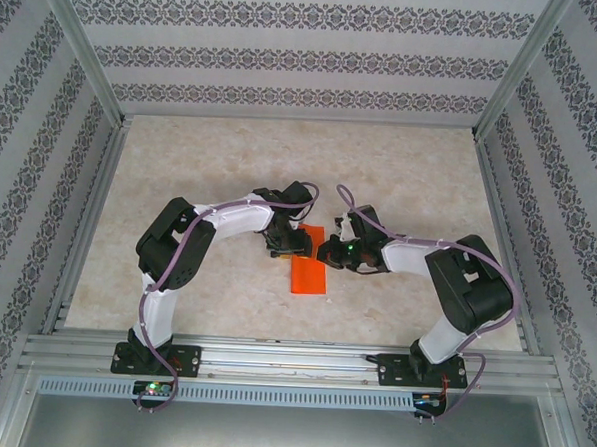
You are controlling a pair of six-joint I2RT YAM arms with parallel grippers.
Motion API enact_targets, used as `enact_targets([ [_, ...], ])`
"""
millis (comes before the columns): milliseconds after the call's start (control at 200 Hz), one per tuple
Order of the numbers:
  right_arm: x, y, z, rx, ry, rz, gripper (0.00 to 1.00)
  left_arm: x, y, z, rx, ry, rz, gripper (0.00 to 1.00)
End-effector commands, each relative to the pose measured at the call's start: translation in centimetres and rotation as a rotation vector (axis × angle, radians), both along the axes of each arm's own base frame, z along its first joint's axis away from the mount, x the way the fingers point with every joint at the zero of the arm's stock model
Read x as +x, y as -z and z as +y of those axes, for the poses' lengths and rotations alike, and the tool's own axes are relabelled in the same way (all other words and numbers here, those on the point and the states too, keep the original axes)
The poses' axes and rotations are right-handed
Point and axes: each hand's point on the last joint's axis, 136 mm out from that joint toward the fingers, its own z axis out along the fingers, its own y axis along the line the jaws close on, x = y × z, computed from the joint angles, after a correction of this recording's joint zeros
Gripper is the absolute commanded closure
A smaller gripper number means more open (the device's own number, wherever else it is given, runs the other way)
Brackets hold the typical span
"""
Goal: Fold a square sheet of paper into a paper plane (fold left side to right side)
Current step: Hold the square sheet of paper at the center of the table, then first fold the square sheet of paper in half at the center of the table.
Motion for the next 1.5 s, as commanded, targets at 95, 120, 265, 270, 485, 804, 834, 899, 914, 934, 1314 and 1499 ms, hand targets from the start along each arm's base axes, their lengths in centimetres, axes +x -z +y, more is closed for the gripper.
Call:
enact_targets([
  [95,0.0,0.9,-0.1,-0.038,-0.001,0.013,1.00,-3.7,6.6,0.5,0.094,0.052,0.126,0.48],
  [120,-0.1,1.1,-0.1,-0.044,-0.003,0.016,1.00,-3.7,6.7,0.5,0.095,0.051,0.130,0.48],
  [265,-0.5,2.0,-0.6,-0.081,-0.002,0.042,1.00,-3.7,6.6,0.5,0.095,0.051,0.128,0.48],
  [270,-0.6,2.0,-0.7,-0.082,-0.003,0.043,1.00,-3.7,6.6,0.5,0.096,0.051,0.129,0.48],
  [485,-1.3,3.5,-1.4,-0.126,-0.004,0.083,1.00,-3.6,6.4,0.5,0.095,0.052,0.118,0.48],
  [804,-2.0,4.5,-2.1,-0.171,-0.005,0.111,1.00,-1.3,1.5,0.9,0.036,0.030,-0.027,0.38],
  [834,-2.0,4.6,-2.1,-0.174,-0.005,0.113,1.00,-1.0,0.9,1.0,0.026,0.027,-0.045,0.37],
  [899,-2.0,4.7,-2.2,-0.180,-0.003,0.116,1.00,-0.4,-0.9,1.2,0.000,0.018,-0.094,0.33],
  [914,-2.0,4.7,-2.2,-0.181,-0.003,0.117,1.00,-0.3,-1.3,1.3,-0.004,0.016,-0.104,0.32],
  [934,-2.1,4.8,-2.2,-0.183,-0.002,0.119,1.00,-0.1,-1.8,1.4,-0.012,0.014,-0.117,0.31],
  [1314,-2.2,5.2,-2.5,-0.201,0.001,0.130,1.00,0.6,-7.6,0.8,-0.221,0.051,-0.308,0.55],
  [1499,-2.3,5.3,-2.6,-0.210,0.002,0.134,1.00,0.1,-7.3,-1.8,-0.371,0.090,-0.274,0.75],
])
